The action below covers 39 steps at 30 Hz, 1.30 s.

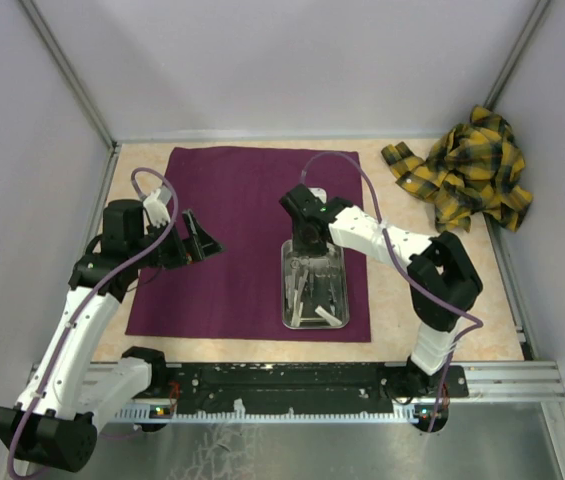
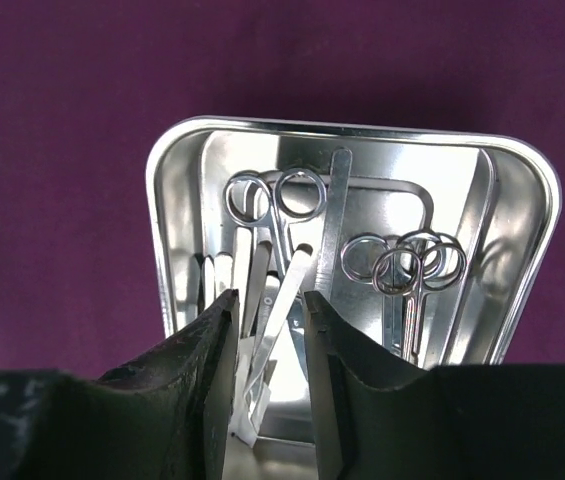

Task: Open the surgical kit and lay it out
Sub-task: Pick up the medical item from the container.

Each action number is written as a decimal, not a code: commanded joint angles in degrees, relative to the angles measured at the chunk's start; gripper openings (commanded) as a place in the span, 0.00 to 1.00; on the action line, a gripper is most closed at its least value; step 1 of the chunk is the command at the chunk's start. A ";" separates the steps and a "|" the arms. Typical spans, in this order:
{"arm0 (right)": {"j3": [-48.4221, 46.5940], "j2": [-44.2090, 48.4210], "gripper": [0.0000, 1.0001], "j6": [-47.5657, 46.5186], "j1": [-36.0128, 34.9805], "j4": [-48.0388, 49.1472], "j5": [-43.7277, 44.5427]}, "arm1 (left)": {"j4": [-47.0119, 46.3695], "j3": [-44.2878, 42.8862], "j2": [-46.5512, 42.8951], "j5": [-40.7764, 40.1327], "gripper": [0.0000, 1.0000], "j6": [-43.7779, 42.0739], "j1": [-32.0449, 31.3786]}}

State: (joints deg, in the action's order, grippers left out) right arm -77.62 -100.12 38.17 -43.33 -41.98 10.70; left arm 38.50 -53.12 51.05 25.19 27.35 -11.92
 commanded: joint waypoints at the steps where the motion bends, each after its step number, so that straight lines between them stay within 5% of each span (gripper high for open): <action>1: 0.15 -1.21 0.30 3.66 -0.13 -0.52 1.80 | -2.48 -0.72 0.29 1.78 1.00 -1.44 -0.25; 13: 8.43 2.10 0.30 6.59 -0.11 2.26 0.58 | -4.05 2.05 1.61 2.04 1.00 -1.82 -0.29; 39: 5.19 -4.04 0.30 6.83 0.08 6.73 -0.42 | -5.18 2.63 2.96 1.97 0.99 -2.28 -0.29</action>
State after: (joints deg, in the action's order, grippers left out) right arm -69.38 -102.94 44.80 -43.33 -37.26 10.17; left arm 34.70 -50.50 53.91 26.61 26.09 -11.90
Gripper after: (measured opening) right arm 0.298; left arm 0.996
